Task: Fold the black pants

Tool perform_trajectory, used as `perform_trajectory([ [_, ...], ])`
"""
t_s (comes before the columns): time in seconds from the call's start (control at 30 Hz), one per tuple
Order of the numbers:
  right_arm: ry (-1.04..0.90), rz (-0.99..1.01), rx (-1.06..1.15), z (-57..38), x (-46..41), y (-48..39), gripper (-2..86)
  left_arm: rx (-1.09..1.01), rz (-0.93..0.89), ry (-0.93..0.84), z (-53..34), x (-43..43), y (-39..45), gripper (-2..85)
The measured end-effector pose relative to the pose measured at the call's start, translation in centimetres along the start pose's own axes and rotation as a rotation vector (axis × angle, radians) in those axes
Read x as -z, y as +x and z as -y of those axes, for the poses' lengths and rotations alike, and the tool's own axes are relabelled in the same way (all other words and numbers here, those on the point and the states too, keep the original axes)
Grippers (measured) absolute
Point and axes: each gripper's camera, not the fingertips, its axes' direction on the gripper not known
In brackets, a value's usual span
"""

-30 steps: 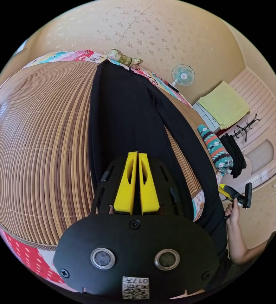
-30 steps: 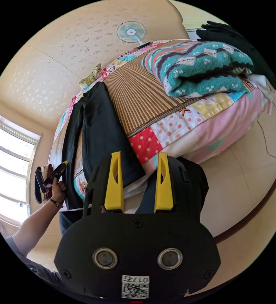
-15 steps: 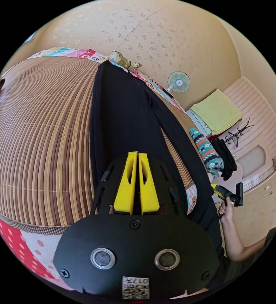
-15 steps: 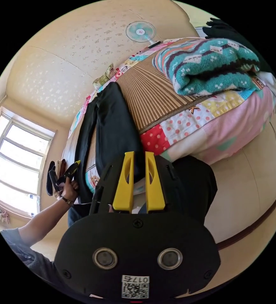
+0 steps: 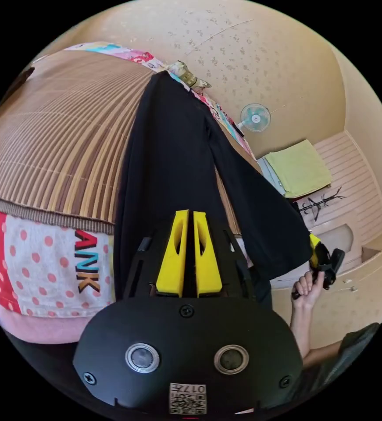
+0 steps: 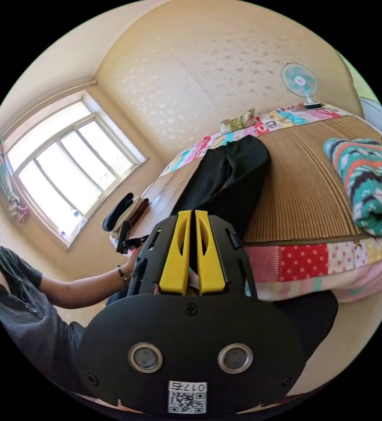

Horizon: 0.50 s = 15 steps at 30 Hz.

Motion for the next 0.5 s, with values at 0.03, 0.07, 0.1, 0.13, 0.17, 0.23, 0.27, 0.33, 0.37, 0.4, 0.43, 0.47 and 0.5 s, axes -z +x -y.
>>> perform_trajectory([
  [0.03,-0.045,0.066,0.013,0.3,-2.0,-0.7,2.4,0.025,-0.15,-0.022,-0.1,0.4,-0.6,8.1],
  [0.07,-0.063,0.096,0.019,0.4,-2.9,-1.0,2.4,0.054,-0.306,-0.028,-0.3,0.7,-1.2,10.9],
  [0.1,-0.094,0.144,0.03,0.4,-4.9,-1.6,2.4,0.064,-0.377,-0.024,-0.5,0.8,-1.4,11.7],
  [0.13,-0.127,0.181,0.032,0.3,-6.8,-2.1,2.3,0.083,-0.506,-0.013,-0.8,1.0,-1.8,13.4],
  [0.17,-0.149,0.197,0.033,0.3,-7.8,-2.2,2.3,0.101,-0.586,-0.013,-0.9,1.2,-1.9,15.1],
  [0.23,-0.242,0.228,0.039,0.0,-11.7,-2.9,2.3,0.102,-0.623,-0.032,-0.8,1.6,-1.8,17.5],
  [0.27,-0.266,0.232,0.04,-0.1,-12.6,-3.0,2.3,0.083,-0.608,-0.049,-0.6,1.9,-1.5,18.7],
  [0.33,-0.342,0.235,0.065,-0.5,-15.5,-3.5,2.2,0.026,-0.542,-0.077,-0.1,2.2,-0.6,19.4],
  [0.37,-0.357,0.236,0.076,-0.5,-16.2,-3.6,2.2,-0.011,-0.487,-0.115,0.2,1.9,0.1,19.2],
  [0.4,-0.39,0.24,0.096,-0.6,-17.4,-3.6,2.2,-0.028,-0.463,-0.144,0.4,1.6,0.5,18.5],
  [0.43,-0.419,0.254,0.11,-0.5,-18.5,-3.6,2.2,-0.06,-0.432,-0.214,0.7,0.6,1.1,17.0],
  [0.47,-0.437,0.266,0.115,-0.4,-19.1,-3.4,2.2,-0.105,-0.435,-0.272,0.9,-0.3,1.9,13.4],
  [0.5,-0.481,0.291,0.129,0.0,-20.3,-3.1,2.1,-0.125,-0.434,-0.289,0.9,-0.6,2.2,11.6],
])
